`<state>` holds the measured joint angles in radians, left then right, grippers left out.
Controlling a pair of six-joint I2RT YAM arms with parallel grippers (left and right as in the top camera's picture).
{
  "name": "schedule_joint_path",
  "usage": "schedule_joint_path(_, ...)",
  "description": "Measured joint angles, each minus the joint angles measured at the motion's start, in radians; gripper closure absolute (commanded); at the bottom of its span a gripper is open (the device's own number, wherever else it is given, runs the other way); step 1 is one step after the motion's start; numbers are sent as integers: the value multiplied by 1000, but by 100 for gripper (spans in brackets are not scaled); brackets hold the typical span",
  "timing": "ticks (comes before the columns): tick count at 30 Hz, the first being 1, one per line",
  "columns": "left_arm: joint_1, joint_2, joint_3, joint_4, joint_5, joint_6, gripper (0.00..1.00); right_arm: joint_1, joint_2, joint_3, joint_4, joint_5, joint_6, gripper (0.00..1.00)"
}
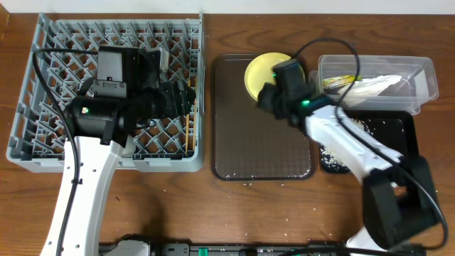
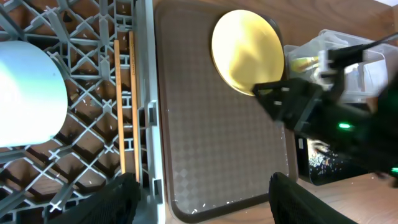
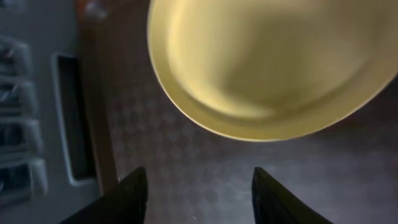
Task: Sort waste into correct bins and load items into the dishwasher
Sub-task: 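Reach the right gripper to the yellow plate and grasp its rim, then lift the yellow plate on edge and carry it left toward the left gripper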
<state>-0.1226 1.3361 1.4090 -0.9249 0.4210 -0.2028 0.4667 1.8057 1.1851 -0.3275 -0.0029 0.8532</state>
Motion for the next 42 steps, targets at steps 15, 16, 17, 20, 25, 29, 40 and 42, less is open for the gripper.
schedule_joint_path(15, 0, 0, 0, -21, 0, 0, 31, -10, 138, -1, 45, 103, 321, 42)
schedule_joint_path(16, 0, 0, 0, -21, 0, 0, 31, -10, 149, -1, 47, 105, 327, 46)
schedule_joint_path(17, 0, 0, 0, -21, 0, 0, 32, -10, 160, -1, 49, 106, 331, 52)
schedule_joint_path(20, 0, 0, 0, -21, 0, 0, 32, -14, 167, 0, 61, 105, 340, 83)
schedule_joint_path(25, 0, 0, 0, -21, 0, 0, 32, -35, 180, 0, 49, 79, 348, 99)
schedule_joint_path(29, 0, 0, 0, -21, 0, 0, 31, -46, 180, 3, 49, 26, 325, 99)
schedule_joint_path(40, 0, 0, 0, -19, 0, 0, 31, -195, 180, 3, 39, -241, 89, 99)
schedule_joint_path(42, 0, 0, 0, -12, 0, 0, 28, -240, 178, 3, 39, -302, -8, 99)
